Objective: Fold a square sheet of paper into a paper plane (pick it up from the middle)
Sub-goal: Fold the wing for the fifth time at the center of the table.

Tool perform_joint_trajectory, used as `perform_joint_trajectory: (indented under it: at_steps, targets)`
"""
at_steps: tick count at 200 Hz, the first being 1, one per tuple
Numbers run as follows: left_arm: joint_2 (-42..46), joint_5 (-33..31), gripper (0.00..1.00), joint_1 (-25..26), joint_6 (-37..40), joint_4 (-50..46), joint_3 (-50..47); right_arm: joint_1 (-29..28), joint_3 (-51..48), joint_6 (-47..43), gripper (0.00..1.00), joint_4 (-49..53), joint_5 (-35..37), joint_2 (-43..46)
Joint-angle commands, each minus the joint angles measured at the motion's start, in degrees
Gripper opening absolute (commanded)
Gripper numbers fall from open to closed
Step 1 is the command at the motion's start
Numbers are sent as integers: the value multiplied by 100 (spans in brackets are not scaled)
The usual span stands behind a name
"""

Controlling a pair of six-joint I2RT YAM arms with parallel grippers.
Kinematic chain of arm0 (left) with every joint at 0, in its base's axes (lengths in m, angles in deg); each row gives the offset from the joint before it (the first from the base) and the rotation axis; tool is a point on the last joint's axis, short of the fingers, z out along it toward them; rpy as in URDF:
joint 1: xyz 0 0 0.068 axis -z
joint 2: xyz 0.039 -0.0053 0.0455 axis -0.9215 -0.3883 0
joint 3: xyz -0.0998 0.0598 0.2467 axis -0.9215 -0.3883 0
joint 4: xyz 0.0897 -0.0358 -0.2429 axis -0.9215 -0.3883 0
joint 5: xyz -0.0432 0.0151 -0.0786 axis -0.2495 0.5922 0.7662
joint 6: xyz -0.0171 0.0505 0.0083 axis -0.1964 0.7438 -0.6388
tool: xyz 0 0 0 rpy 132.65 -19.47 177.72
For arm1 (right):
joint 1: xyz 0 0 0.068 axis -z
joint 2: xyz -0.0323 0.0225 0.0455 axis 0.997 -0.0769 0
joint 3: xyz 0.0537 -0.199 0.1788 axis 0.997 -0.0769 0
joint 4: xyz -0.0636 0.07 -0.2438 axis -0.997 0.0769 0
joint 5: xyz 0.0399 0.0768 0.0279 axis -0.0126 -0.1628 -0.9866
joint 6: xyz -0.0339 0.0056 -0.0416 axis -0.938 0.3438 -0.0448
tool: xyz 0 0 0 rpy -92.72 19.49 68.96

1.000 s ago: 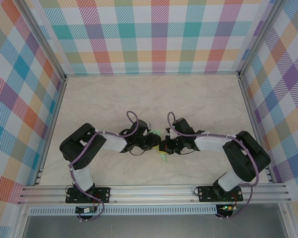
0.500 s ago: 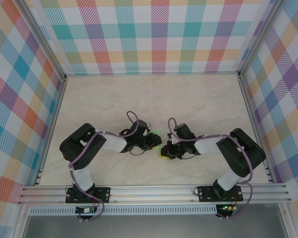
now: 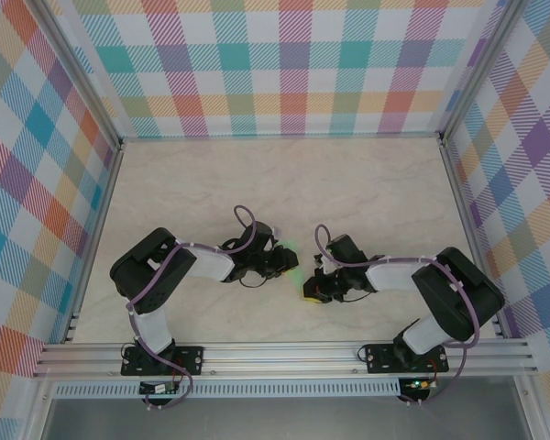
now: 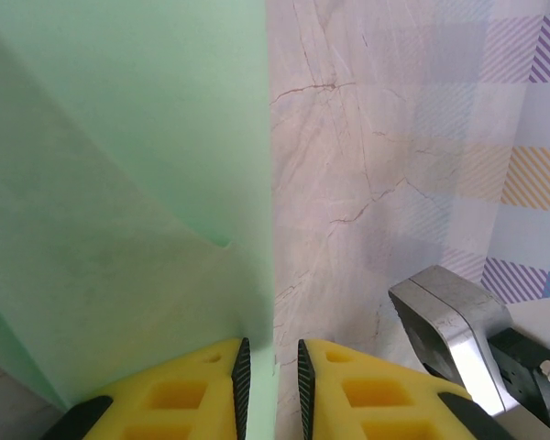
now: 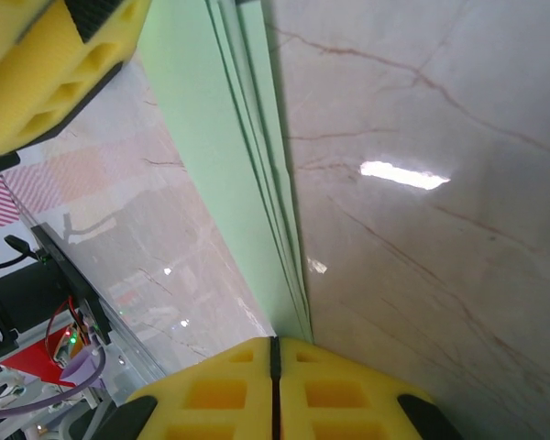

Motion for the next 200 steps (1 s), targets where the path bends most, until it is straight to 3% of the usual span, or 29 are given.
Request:
perform_joint_trajectory:
  at_steps: [1,60,145,200]
  targets:
    - [-161,-99,23,32,48,-375,-22,-19,-85,-206,8,818,176,115]
    - [-179,-78,23,33,53,-386,-24,-35,404,-205,11,942,2,946]
    - [-197,-91,23,33,39,-419,16,-154,667,-424,11,685,176,-45]
    - [-205,-107,23,35,45,-428,-19,-150,228,-496,12,897,427,-9]
